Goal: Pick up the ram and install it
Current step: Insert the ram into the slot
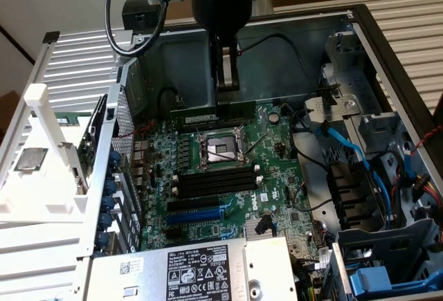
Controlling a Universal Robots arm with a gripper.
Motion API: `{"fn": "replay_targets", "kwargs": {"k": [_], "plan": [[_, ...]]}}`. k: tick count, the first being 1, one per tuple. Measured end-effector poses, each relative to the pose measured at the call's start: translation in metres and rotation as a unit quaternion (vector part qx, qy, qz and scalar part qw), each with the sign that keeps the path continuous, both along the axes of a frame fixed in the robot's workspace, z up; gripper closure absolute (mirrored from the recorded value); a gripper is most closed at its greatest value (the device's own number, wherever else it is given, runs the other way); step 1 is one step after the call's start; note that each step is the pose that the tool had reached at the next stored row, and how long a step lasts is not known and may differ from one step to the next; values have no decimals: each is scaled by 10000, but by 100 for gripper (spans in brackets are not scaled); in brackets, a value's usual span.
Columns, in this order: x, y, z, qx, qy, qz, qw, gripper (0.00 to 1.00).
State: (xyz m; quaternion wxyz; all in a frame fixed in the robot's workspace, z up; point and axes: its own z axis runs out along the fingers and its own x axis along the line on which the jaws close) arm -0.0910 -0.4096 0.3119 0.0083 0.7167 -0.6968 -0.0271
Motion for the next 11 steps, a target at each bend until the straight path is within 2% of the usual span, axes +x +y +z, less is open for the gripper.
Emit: {"fn": "replay_targets", "kwargs": {"k": [4, 11], "plan": [[0, 0, -88, -5, -2, -6, 10000, 87], [0, -33, -138, -32, -2, -36, 10000, 87]]}}
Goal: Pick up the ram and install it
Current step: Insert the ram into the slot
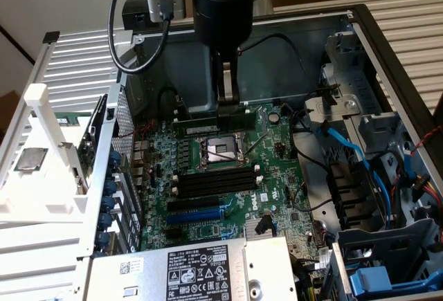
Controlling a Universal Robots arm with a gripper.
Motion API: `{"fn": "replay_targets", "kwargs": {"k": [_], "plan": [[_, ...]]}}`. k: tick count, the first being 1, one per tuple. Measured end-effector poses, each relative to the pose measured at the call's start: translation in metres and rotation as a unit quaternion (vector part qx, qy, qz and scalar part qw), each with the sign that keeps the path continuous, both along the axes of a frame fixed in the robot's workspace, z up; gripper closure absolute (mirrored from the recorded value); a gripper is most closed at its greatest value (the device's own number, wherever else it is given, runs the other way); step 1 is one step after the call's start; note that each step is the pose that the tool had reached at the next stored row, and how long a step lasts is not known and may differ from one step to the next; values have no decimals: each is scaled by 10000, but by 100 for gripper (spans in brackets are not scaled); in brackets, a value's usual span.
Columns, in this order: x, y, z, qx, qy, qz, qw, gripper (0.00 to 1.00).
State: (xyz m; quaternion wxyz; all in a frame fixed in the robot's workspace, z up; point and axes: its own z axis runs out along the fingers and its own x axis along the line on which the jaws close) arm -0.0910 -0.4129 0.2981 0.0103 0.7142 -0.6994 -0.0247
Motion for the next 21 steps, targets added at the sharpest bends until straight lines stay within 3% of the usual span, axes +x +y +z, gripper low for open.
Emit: {"fn": "replay_targets", "kwargs": {"k": [5, 7, 10, 13, 21], "plan": [[1, -9, -45, -37, -13, -48, 10000, 87], [1, -9, -62, -68, -18, -76, 9999, 87], [1, -9, -81, -139, -29, -118, 9998, 87], [1, -9, -117, -174, -38, -146, 9997, 87], [-7, -13, -226, -175, -62, -149, 9997, 87]]}}
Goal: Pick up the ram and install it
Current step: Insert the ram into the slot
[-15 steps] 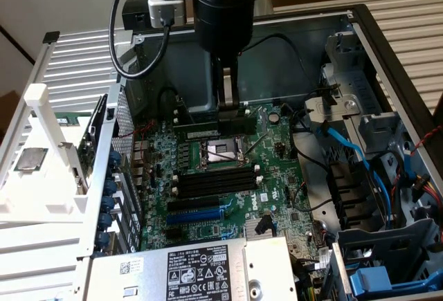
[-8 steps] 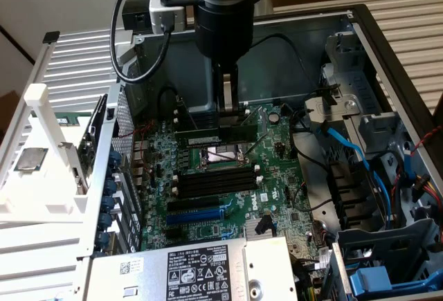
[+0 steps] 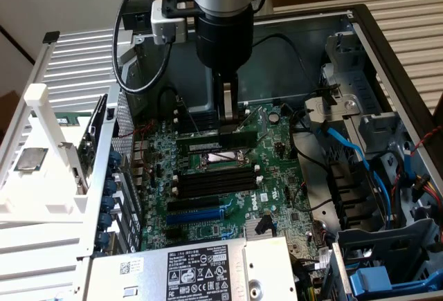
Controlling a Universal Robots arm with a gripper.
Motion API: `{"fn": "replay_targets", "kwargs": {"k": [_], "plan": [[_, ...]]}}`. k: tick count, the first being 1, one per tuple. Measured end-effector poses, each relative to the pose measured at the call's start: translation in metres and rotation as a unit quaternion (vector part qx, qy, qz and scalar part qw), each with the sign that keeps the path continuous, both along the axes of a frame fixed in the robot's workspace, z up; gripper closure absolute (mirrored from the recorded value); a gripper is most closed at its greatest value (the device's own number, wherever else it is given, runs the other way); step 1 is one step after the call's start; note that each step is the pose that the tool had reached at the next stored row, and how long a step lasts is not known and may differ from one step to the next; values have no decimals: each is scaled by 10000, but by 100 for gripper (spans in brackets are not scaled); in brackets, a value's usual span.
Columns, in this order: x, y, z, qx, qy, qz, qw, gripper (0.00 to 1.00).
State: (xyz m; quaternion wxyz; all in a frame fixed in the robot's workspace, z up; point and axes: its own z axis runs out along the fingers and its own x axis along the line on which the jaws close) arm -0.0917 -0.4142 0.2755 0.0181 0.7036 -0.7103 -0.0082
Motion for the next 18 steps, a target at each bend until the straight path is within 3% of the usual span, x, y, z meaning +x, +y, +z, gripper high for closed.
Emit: {"fn": "replay_targets", "kwargs": {"k": [6, 18], "plan": [[-17, -27, -83, -1, -7, 26, 10000, 87], [-33, -61, -159, -3, -7, 157, 9999, 87]]}}
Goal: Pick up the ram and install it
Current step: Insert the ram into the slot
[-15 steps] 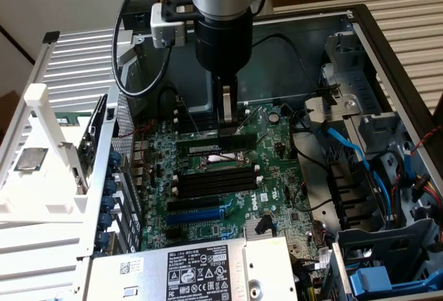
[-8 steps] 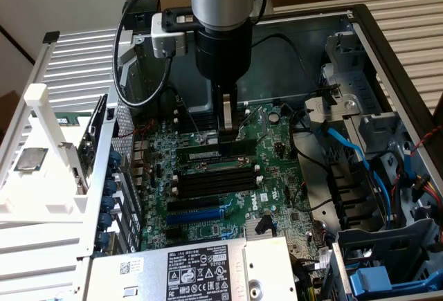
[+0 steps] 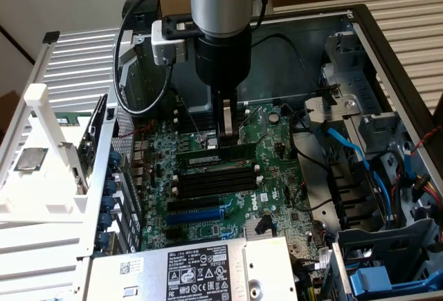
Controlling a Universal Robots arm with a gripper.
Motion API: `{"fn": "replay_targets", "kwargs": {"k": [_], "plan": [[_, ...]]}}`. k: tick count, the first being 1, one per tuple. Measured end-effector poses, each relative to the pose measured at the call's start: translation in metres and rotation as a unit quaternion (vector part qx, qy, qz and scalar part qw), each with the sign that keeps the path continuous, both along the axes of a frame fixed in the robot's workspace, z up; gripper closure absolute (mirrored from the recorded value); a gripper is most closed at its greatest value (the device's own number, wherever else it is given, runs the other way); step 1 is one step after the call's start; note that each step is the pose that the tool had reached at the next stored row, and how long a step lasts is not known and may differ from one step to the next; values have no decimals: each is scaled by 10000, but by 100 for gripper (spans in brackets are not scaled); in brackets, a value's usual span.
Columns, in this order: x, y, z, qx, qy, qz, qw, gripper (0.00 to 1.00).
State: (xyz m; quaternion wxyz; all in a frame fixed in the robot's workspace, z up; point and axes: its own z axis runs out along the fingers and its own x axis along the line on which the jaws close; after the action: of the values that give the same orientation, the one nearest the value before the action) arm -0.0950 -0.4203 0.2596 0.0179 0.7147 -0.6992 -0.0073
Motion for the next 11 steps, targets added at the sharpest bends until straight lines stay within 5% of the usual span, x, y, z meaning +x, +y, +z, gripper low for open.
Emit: {"fn": "replay_targets", "kwargs": {"k": [7, 11], "plan": [[-7, -24, -26, -3, -19, 39, 10000, 87], [-7, -42, -31, -37, -49, 41, 10000, 87]]}}
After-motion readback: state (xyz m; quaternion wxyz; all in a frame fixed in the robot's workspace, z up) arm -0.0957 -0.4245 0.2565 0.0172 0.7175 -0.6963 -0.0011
